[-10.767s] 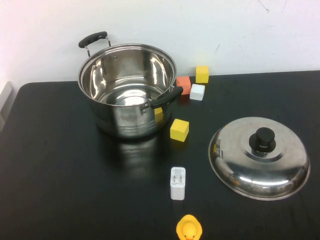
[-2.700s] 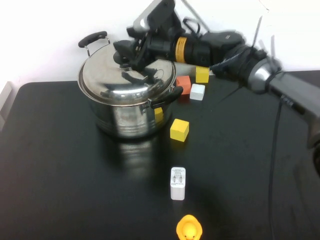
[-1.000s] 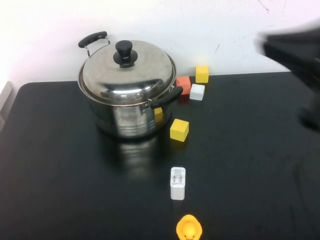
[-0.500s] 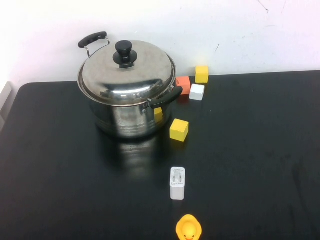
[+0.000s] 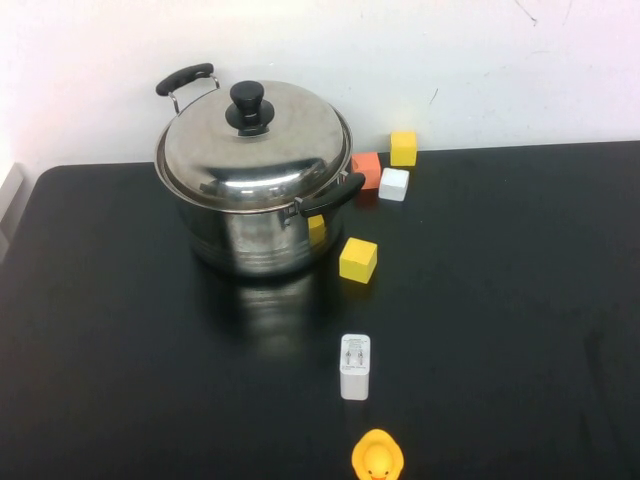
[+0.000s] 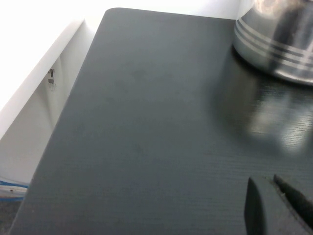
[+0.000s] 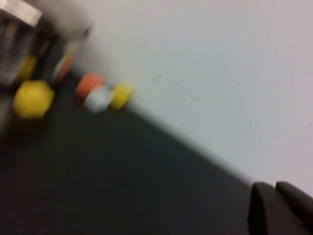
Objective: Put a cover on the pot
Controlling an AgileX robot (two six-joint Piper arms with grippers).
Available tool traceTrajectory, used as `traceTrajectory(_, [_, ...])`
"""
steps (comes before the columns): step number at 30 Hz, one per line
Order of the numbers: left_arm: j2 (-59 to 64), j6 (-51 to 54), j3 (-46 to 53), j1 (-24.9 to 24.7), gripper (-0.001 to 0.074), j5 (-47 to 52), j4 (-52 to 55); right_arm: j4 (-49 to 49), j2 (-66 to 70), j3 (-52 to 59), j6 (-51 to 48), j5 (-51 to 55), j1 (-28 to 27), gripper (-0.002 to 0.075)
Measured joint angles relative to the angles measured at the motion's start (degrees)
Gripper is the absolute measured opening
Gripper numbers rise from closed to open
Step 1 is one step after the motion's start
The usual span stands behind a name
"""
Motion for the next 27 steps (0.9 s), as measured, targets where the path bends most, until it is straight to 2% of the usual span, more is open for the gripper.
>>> traceTrajectory(2, [0.0,0.0,0.0,0.0,-0.0002,0.0,0.0,16.2,-1.2,0.5,-14.5,6.0,-0.1,0.0012])
traceTrajectory(3, [0.0,0.0,0.0,0.0,-0.0002,0.0,0.0,20.1,-1.7,1.0,-17.7,7.6,-0.5,0.0012])
traceTrajectory(5, [0.0,0.0,0.0,0.0,-0.0002,0.0,0.0,25.6,-3.9,2.8,-22.1,9.4,-2.5,0.0012])
traceTrajectory(8, [0.0,0.0,0.0,0.0,-0.0002,0.0,0.0,29.0,-7.4,6.3,-24.3,10.0,-8.3,0.0012])
traceTrajectory(13, [0.0,0.0,0.0,0.0,-0.0002,0.0,0.0,29.7,-14.3,12.3,-25.1,6.6,-20.1,0.0012])
traceTrajectory(16, [0.0,0.0,0.0,0.0,-0.0002,0.0,0.0,27.8,-16.7,15.6,-24.3,3.1,-24.4,0.0012])
traceTrajectory(27, [0.0,0.0,0.0,0.0,-0.0002,0.0,0.0,20.9,-17.1,16.5,-7.8,5.5,-25.1,0.0012])
